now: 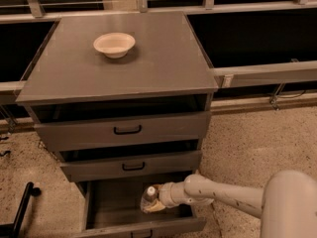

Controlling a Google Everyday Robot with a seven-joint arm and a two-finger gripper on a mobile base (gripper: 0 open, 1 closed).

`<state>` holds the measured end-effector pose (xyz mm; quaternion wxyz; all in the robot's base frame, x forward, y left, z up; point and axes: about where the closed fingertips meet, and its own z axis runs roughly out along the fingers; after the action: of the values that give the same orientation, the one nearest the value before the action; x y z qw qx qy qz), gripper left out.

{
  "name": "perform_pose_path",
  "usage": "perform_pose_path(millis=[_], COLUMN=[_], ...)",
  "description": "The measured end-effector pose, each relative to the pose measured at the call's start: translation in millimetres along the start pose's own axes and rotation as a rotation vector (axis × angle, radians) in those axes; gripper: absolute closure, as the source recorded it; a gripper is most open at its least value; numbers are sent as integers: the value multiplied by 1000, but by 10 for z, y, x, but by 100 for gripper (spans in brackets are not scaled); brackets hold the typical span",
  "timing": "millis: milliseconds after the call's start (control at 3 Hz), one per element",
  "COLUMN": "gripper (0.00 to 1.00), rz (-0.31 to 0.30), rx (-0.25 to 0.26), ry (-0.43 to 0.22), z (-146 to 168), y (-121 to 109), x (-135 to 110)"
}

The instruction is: Place blue plastic bottle into bottom drawer

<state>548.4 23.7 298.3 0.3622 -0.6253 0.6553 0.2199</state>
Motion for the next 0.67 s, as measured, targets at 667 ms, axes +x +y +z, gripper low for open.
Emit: perform_pose_path(millis=[667], gripper=[100], rz=[13], rx=[-40], ry=[14], z=[370], y=[16], x=[322])
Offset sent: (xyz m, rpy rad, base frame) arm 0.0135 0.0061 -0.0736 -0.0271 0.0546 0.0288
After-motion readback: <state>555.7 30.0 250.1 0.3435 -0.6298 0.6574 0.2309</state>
